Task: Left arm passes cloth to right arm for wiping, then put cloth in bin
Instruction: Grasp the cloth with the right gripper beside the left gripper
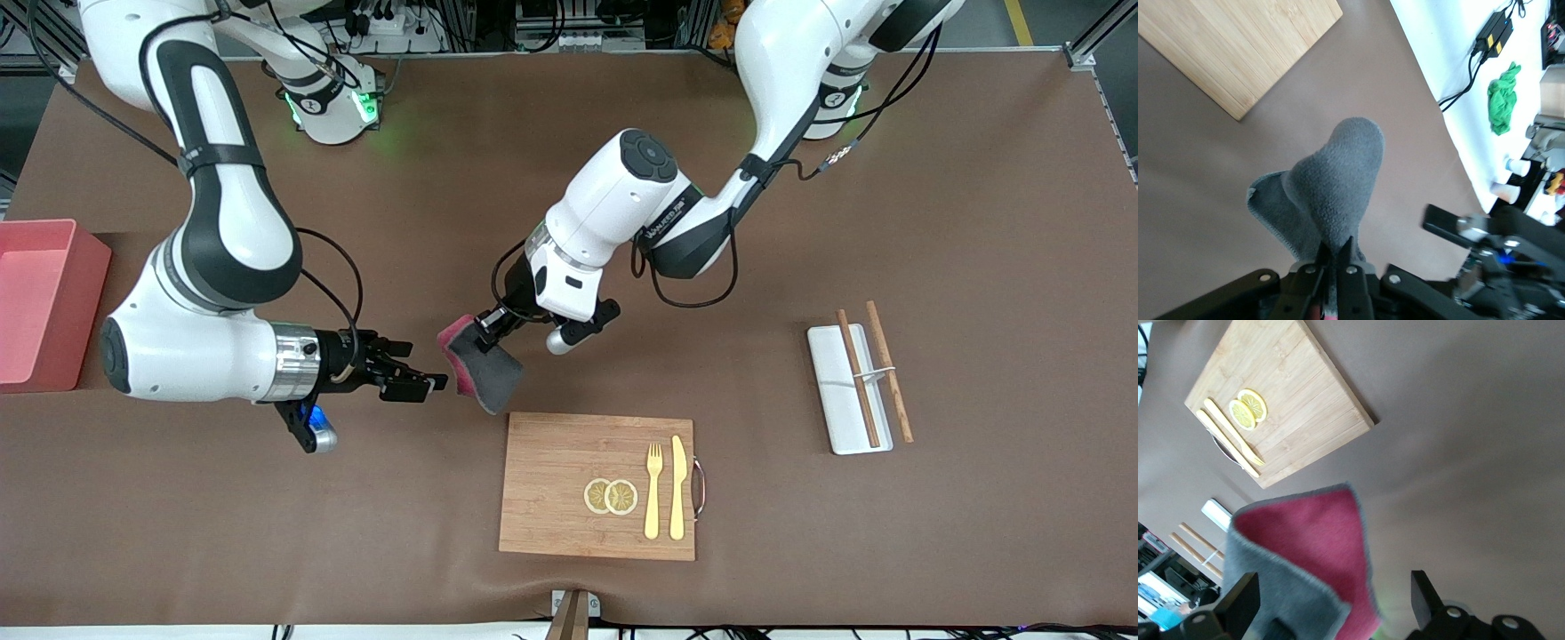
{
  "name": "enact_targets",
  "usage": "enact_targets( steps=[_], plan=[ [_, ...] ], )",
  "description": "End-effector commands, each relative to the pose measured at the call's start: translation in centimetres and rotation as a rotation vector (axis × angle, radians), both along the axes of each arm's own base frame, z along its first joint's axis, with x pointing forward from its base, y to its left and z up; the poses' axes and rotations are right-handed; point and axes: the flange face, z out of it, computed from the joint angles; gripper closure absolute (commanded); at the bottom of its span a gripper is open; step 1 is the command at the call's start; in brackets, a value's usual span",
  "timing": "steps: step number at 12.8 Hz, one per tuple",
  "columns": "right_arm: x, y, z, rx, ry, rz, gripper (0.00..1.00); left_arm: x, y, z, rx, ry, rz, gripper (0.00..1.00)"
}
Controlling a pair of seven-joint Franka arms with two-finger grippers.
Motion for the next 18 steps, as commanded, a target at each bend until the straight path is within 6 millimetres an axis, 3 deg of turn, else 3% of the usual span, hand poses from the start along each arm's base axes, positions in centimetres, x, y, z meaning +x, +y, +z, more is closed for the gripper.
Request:
enact_targets(
  steps=[1,4,5,6,7,8,9,16,17,18],
  plan=[
    [-0.3,0.7,-1.1,0.076,0.004,0.024,0.00,0.2,-0.6,0.5,-0.043,0.007,0.041,1.00],
    [-0.7,1.8,-1.7,0.081,0.017,0.034,0.00,0.2,-0.7,0.5,-0.065,0.022,0.067,1.00],
    [-0.8,2.0,-1.7,0.080,0.017,0.039,0.15,0.2,-0.7,0.7,-0.072,0.023,0.074,1.00],
    [-0.9,2.0,-1.8,0.081,0.021,0.044,0.48,0.3,-0.6,0.7,-0.073,0.023,0.076,1.00],
    [-1.0,2.2,-1.8,0.082,0.022,0.051,0.75,0.2,-0.7,0.7,-0.074,0.025,0.077,1.00],
    [-1.2,3.0,-1.8,0.084,0.018,0.069,0.92,0.2,-0.7,0.7,-0.076,0.029,0.081,1.00],
    [-1.5,3.8,-1.6,0.085,0.015,0.080,1.00,0.1,-0.7,0.6,-0.075,0.033,0.081,1.00],
    [-1.5,3.6,-1.1,0.080,0.000,0.089,1.00,0.8,0.2,1.6,-0.082,0.030,0.101,1.00],
    [-1.4,3.2,-1.0,0.083,-0.016,0.100,1.00,1.0,0.7,2.3,-0.091,0.031,0.110,0.75],
    [-1.2,2.7,-1.1,0.084,-0.039,0.122,1.00,1.7,1.5,2.6,-0.094,0.034,0.124,0.01]
  ],
)
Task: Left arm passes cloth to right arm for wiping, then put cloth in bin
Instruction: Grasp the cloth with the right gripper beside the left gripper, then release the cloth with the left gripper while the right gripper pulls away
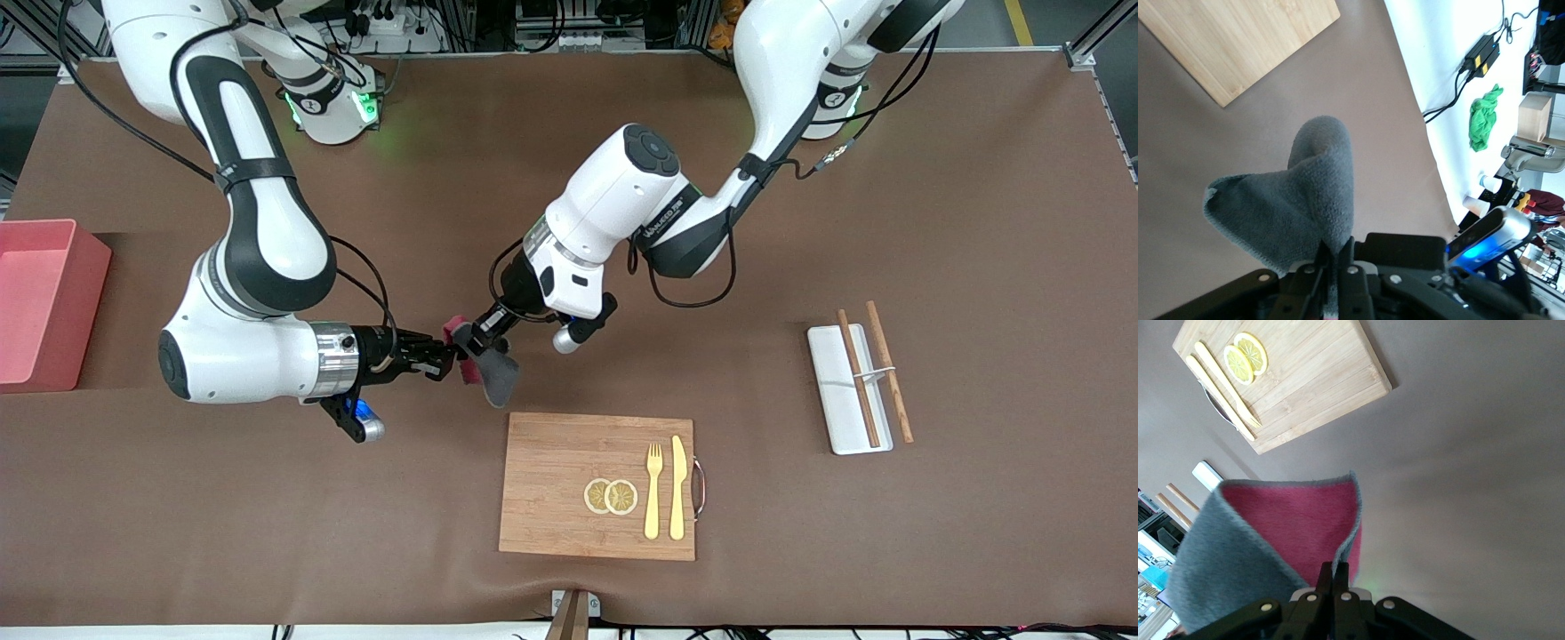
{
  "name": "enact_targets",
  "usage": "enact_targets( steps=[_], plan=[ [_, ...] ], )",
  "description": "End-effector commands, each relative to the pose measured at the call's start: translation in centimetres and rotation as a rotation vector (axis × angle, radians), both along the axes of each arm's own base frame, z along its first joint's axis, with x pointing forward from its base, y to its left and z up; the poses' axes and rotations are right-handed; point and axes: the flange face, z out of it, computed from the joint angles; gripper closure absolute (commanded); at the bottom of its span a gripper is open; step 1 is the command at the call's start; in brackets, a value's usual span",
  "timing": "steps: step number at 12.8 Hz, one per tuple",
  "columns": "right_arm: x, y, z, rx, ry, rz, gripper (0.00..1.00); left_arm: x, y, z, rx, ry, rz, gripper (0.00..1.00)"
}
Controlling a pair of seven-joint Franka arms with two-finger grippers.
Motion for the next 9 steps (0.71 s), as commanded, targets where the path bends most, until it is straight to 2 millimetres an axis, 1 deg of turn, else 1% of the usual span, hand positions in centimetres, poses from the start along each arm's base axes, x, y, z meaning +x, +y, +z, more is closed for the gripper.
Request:
enact_targets(
  steps=[1,2,3,4,5,6,7,9],
  plan=[
    [0.3,-1.4,0.6,0.015,-0.055,0.041,1.00,0.6,1.6,2.7,-0.010,-0.007,0.028,0.00],
    [0.4,-1.9,0.5,-0.004,-0.070,0.058,1.00,1.0,2.7,4.0,0.021,0.004,0.030,0.00],
    [0.4,-2.2,0.3,-0.033,-0.083,0.085,1.00,1.9,4.7,5.2,0.061,0.023,0.037,0.00],
    [0.3,-2.5,0.0,-0.063,-0.093,0.112,1.00,2.2,6.1,6.6,0.101,0.030,0.028,0.00],
    [0.3,-3.0,-0.3,-0.093,-0.101,0.140,1.00,2.7,7.9,8.0,0.146,0.036,0.015,0.00],
    [0.5,-4.4,-0.7,-0.125,-0.114,0.168,1.00,3.0,9.7,9.0,0.201,0.039,-0.019,0.00],
    [0.5,-6.0,-1.7,-0.148,-0.112,0.203,1.00,3.2,11.6,10.1,0.259,0.041,-0.065,0.00],
    [0.5,-9.5,-4.8,-0.212,-0.120,0.276,1.00,3.4,15.9,11.6,0.390,0.074,-0.174,0.00]
  ],
)
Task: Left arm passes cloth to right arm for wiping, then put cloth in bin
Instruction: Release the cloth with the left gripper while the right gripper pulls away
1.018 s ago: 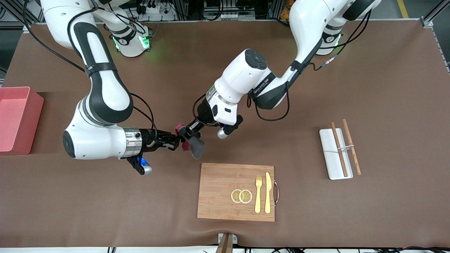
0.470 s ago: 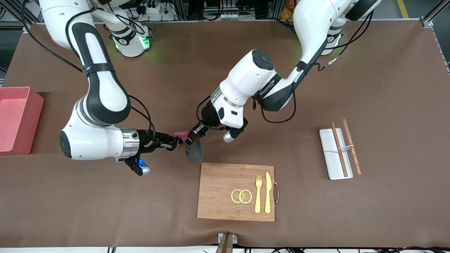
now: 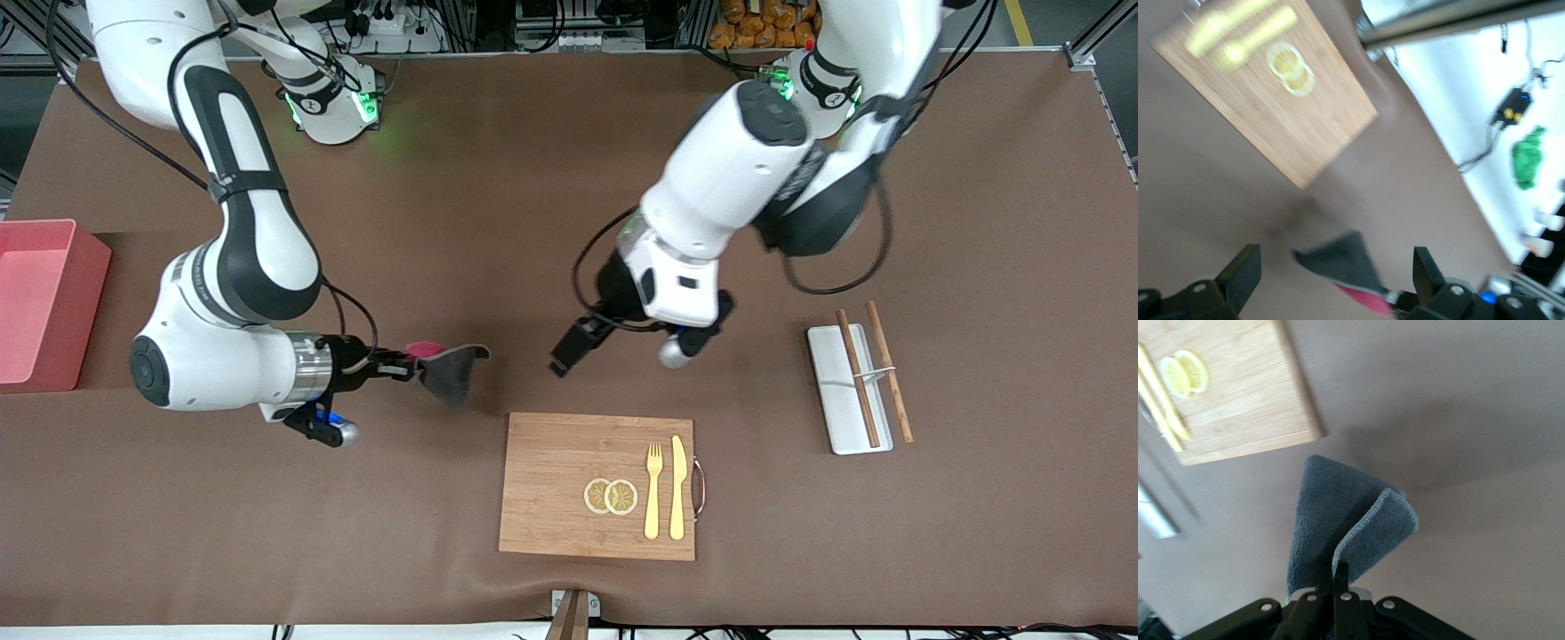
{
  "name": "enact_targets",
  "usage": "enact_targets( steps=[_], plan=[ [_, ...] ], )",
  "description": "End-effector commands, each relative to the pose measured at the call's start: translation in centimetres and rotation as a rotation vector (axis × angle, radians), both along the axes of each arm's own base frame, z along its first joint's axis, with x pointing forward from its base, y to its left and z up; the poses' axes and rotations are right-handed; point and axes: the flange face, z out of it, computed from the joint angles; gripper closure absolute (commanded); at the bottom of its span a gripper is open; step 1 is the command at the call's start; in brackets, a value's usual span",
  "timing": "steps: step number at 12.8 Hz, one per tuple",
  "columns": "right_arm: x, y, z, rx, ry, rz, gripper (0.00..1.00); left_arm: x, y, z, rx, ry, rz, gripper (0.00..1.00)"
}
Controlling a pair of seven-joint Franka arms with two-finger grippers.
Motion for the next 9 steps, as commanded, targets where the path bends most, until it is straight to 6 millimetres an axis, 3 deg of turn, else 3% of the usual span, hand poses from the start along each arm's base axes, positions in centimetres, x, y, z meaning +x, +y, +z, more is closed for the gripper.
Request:
enact_targets(
  steps=[1,3,5,8,9],
  plan=[
    [-0.2,-4.0,-4.0,-0.090,0.014,0.086,1.00,-0.3,5.7,1.9,0.148,0.052,-0.139,0.00],
    [0.5,-7.7,-6.5,-0.194,0.004,0.112,1.00,0.4,11.2,2.1,0.247,0.124,-0.233,0.00],
    [0.7,-12.9,-9.7,-0.208,0.004,0.144,1.00,1.0,16.1,2.6,0.295,0.172,-0.279,0.00],
    [-0.1,-22.9,-14.1,-0.219,-0.068,0.185,1.00,0.9,22.1,3.8,0.341,0.212,-0.380,0.00],
    [-0.4,-26.1,-14.3,-0.221,-0.079,0.197,1.00,1.1,24.0,4.2,0.351,0.215,-0.381,0.00]
  ],
)
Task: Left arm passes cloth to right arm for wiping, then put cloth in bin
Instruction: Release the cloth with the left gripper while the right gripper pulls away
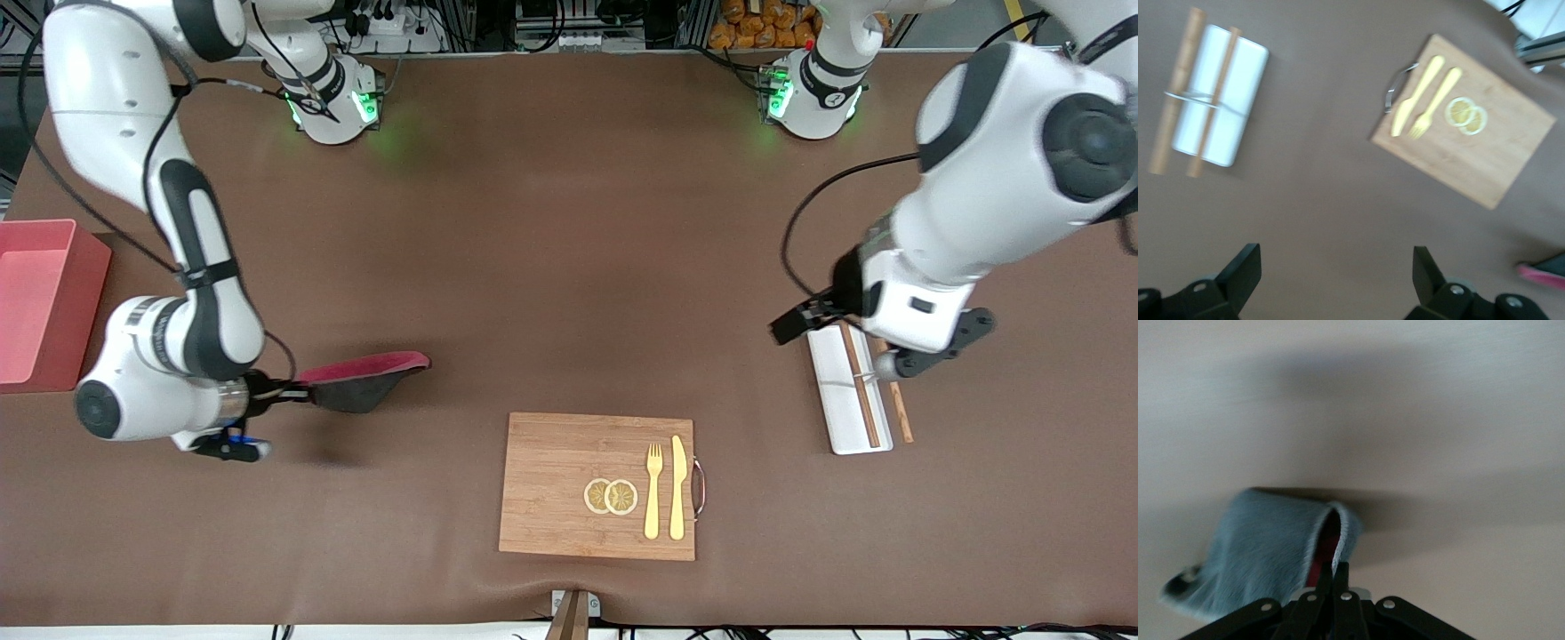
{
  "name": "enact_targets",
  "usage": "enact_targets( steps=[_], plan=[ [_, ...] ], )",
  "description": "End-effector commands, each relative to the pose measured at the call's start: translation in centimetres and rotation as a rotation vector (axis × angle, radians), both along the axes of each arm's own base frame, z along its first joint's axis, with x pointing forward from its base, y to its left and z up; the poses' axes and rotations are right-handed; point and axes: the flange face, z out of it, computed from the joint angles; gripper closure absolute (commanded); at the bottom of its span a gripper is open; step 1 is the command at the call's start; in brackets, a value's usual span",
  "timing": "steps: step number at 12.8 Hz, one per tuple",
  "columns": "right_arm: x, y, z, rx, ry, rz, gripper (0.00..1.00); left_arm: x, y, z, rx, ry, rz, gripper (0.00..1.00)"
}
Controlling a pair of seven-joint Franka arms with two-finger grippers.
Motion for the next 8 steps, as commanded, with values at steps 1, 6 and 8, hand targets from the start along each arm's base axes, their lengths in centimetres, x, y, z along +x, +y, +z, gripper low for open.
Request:
enact_targets(
  steps=[1,6,8],
  plan=[
    [-1.3,-8.1,-0.9,-0.003,-0.022,0.056,1.00,-1.3,3.9,2.0,0.040,0.012,-0.057,0.00],
    [-4.1,-22.7,1.2,-0.069,-0.058,0.204,1.00,-3.8,10.2,4.4,0.147,0.020,-0.261,0.00],
    [-4.9,-26.7,3.0,-0.079,-0.091,0.257,1.00,-5.1,11.3,5.0,0.188,-0.002,-0.309,0.00]
  ],
)
